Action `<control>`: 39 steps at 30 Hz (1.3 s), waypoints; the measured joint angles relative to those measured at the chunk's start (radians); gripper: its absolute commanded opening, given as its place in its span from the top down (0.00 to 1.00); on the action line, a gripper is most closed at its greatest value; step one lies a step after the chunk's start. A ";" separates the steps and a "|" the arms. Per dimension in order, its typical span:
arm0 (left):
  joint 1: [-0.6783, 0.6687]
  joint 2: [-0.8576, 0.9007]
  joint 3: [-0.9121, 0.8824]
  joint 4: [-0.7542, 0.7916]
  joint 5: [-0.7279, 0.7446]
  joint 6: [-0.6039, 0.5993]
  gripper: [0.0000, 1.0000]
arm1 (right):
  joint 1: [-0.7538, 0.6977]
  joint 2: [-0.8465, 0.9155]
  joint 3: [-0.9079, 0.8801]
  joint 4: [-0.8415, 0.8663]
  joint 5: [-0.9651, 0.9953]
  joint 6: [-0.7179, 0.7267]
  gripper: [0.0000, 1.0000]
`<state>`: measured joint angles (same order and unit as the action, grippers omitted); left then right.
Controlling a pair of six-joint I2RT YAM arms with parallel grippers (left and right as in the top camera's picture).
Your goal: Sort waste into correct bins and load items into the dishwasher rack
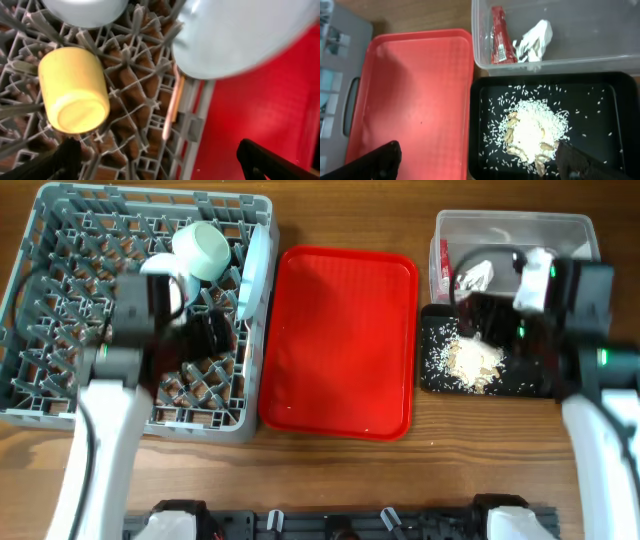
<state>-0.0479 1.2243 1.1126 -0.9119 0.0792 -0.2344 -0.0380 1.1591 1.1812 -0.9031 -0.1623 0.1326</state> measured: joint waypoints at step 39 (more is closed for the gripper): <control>0.000 -0.482 -0.222 0.052 0.062 0.009 0.00 | 0.000 -0.222 -0.151 -0.012 0.056 -0.008 0.00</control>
<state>-0.0479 0.7422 0.8909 -0.8597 0.1410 -0.2253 -0.0380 0.9367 1.0302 -0.9154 -0.1059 0.1249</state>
